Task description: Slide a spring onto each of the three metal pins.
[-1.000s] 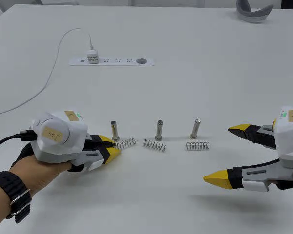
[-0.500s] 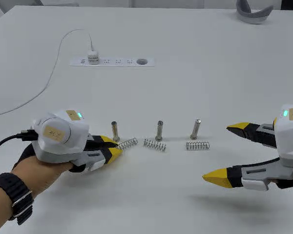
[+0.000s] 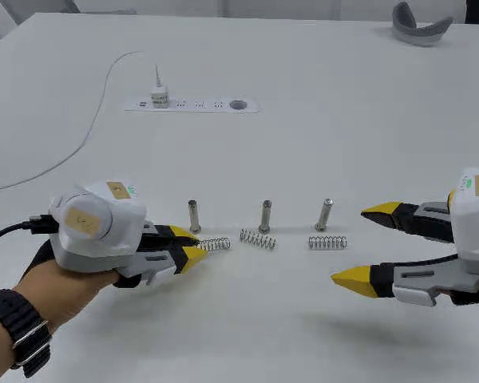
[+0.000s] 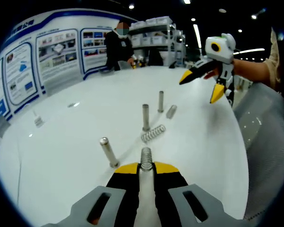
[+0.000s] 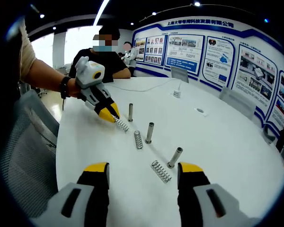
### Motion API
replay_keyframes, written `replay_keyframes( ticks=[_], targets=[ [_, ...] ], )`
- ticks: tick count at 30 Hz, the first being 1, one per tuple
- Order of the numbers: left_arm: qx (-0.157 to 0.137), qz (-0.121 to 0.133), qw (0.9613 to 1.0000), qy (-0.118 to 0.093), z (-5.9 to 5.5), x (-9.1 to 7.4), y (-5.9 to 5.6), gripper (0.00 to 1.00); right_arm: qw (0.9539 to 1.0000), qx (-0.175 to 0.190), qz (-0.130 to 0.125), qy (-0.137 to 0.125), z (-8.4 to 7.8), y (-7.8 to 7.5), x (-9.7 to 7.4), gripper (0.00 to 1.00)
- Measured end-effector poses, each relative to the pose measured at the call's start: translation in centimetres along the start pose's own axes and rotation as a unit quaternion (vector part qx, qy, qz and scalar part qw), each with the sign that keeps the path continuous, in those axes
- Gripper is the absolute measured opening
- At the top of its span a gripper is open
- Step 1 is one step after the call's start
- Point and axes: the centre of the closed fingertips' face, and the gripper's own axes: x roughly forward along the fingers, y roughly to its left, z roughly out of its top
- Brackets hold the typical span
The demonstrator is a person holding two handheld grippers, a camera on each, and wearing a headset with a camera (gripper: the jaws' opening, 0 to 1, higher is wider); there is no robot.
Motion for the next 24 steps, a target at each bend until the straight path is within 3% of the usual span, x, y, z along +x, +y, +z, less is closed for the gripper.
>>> replay_keyframes(
  ticks=[6, 11, 24],
  targets=[
    [0.006, -0.011, 0.9999, -0.004, 0.6, -0.4, -0.8, 0.10, 0.9988, -0.031, 0.037, 0.005, 1.0, 1.8, 1.3, 0.49],
    [0.017, -0.023, 0.9996, -0.006, 1.4, -0.6, -1.8, 0.10, 0.9951, -0.067, 0.071, 0.015, 1.5, 3.4, 2.8, 0.43],
    [0.037, -0.057, 0.9975, -0.015, 3.2, -0.7, -4.3, 0.10, 0.9871, -0.117, 0.109, 0.007, 3.6, 5.2, 5.3, 0.32]
  ],
)
